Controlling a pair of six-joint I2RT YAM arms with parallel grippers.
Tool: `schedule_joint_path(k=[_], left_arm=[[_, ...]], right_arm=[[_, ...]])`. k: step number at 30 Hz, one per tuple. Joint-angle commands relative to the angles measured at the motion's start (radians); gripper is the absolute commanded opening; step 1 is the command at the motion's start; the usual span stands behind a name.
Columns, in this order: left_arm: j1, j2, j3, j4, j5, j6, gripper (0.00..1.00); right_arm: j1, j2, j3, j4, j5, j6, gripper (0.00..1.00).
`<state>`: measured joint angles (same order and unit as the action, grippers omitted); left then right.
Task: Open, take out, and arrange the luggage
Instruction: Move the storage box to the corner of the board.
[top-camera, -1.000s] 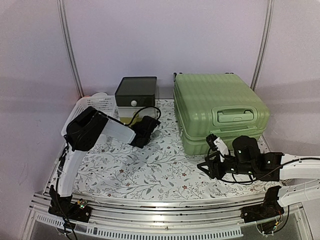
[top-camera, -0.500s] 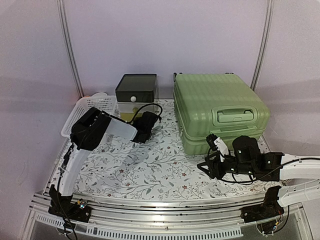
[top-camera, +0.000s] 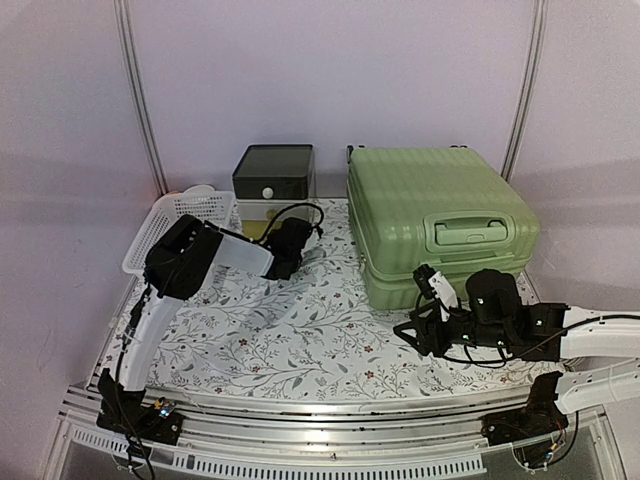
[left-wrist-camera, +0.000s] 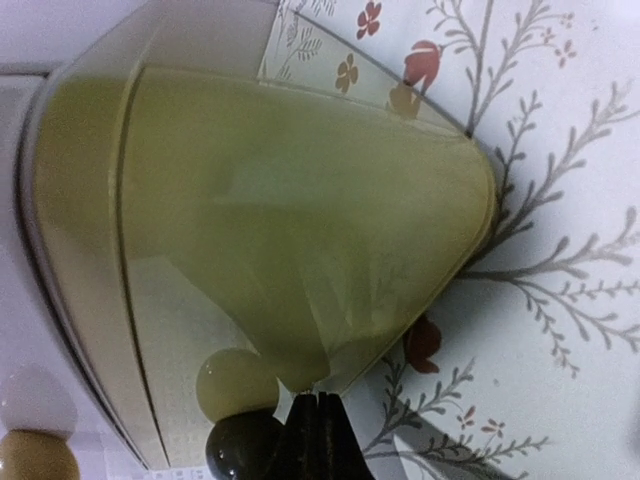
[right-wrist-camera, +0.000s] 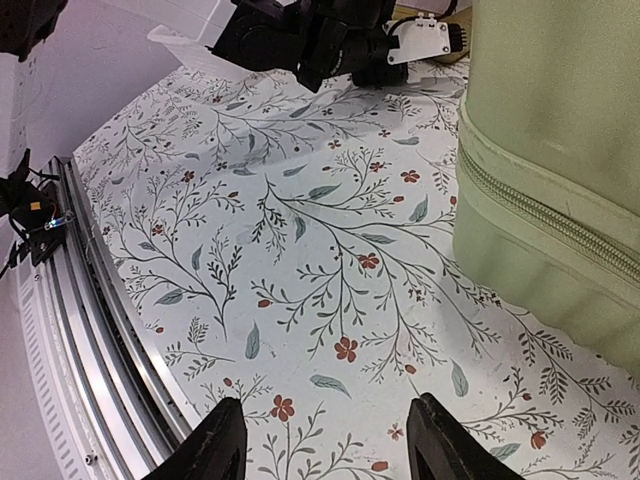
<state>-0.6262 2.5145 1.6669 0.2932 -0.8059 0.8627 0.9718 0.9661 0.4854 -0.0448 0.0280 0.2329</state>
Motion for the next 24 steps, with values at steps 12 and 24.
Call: schedule_joint_path(k=[12, 24], left_arm=[[-0.099, -0.31, -0.332, -0.182, -0.011, -0.342, 0.41], [-0.268, -0.61, -0.544, -0.332, -0.11, -0.653, 0.91]], right_arm=[[-0.007, 0.051, 0.067, 0.039, -0.034, -0.01, 0.73], [-0.006, 0.035, 0.077, 0.038, -0.05, -0.001, 0.99]])
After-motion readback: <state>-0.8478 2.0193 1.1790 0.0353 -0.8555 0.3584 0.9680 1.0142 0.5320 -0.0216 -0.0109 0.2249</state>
